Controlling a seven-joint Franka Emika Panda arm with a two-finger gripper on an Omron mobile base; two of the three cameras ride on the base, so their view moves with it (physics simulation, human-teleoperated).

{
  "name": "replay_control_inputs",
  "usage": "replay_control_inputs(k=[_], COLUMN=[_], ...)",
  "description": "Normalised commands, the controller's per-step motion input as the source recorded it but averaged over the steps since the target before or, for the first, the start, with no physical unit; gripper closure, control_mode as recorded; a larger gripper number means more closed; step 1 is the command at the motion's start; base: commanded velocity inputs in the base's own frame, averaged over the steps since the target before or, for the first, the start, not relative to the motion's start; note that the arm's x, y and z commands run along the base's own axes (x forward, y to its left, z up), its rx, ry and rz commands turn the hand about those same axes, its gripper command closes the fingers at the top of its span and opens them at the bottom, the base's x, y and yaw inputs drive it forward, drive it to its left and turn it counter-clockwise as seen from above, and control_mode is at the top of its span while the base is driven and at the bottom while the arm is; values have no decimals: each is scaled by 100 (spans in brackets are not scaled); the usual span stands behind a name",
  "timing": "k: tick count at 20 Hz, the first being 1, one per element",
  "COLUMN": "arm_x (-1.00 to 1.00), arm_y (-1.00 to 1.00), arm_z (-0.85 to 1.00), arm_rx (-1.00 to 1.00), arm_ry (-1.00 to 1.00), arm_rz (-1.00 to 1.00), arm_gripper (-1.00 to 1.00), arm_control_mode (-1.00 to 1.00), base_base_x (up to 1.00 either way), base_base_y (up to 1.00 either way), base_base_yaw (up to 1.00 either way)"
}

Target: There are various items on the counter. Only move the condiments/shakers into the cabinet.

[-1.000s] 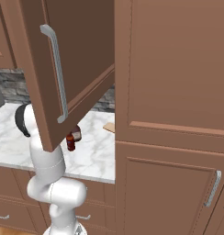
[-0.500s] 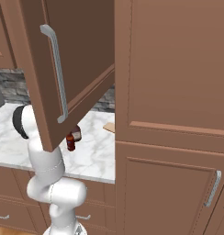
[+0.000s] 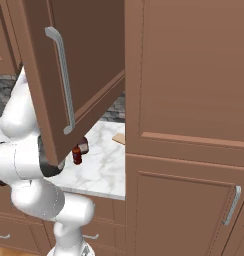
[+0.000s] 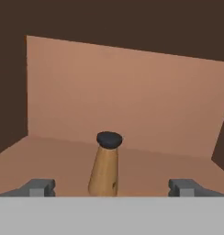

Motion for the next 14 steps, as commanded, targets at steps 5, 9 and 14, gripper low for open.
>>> replay_control_inputs(k=[5,9,14], arm_x=[-100,-100,-100], arm_y=[4,23,42], arm_z=[-83,-93,-90], arm_rx=[-2,-6,-4], arm_ry=[-3,0,0], arm_rz=[-26,-30,-38], arm_gripper=[-100,-100,-100], arm_control_mode=[-100,-100,-100], base_base_x=[0,0,0], base_base_y=[0,0,0], base_base_yaw=[0,0,0])
